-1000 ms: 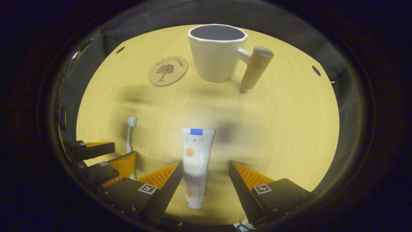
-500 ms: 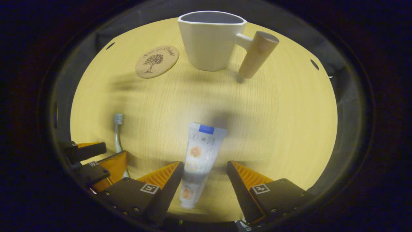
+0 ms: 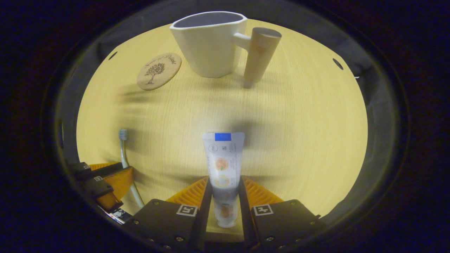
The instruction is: Put the toothbrush and toothpaste on the desktop into the cup, then pick up the cup and place it on the coaster on the desktop.
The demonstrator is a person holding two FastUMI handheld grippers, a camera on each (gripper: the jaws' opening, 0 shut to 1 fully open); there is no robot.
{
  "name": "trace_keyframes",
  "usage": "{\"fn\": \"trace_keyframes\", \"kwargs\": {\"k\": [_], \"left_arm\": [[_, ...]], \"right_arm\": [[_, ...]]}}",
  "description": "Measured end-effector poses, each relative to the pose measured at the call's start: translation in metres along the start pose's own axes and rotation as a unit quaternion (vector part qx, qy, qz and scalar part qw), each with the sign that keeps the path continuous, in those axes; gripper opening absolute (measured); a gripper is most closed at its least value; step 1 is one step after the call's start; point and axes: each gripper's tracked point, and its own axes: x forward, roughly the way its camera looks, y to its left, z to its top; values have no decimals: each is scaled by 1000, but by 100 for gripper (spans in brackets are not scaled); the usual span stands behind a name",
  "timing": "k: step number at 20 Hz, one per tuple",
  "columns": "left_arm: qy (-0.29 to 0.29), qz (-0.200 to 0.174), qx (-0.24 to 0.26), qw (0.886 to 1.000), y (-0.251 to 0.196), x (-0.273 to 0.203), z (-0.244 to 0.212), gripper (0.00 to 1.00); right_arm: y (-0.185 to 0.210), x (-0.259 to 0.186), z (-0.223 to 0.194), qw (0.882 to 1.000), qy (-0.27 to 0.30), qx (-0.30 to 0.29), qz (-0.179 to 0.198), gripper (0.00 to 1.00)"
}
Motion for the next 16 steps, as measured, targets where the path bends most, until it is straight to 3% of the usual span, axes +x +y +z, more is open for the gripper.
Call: {"fn": "trace_keyframes", "kwargs": {"k": [1, 2, 3, 4, 5, 10, 16], "left_arm": [[2, 2, -5, 1000, 1, 0, 0, 18], [-4, -1, -2, 1000, -1, -3, 6, 18], [-2, 2, -5, 1000, 2, -7, 5, 11], [-7, -2, 0, 1000, 3, -11, 9, 11], [-4, -2, 3, 1000, 6, -13, 11, 11], [-20, -2, -9, 1000, 8, -14, 14, 11], [-70, 0, -15, 997, 23, -16, 13, 11]], "right_arm": [[1, 3, -1, 1000, 0, -1, 1, 41], [1, 3, -2, 1000, -6, -5, 2, 36], [1, 5, -3, 1000, -8, -10, 3, 36], [0, 3, -3, 1000, -14, -13, 2, 36], [0, 4, -3, 1000, -17, -13, 3, 30], [-1, 2, -2, 999, -27, -16, 17, 30], [-3, -1, -1, 996, -41, 34, 69, 30]]}}
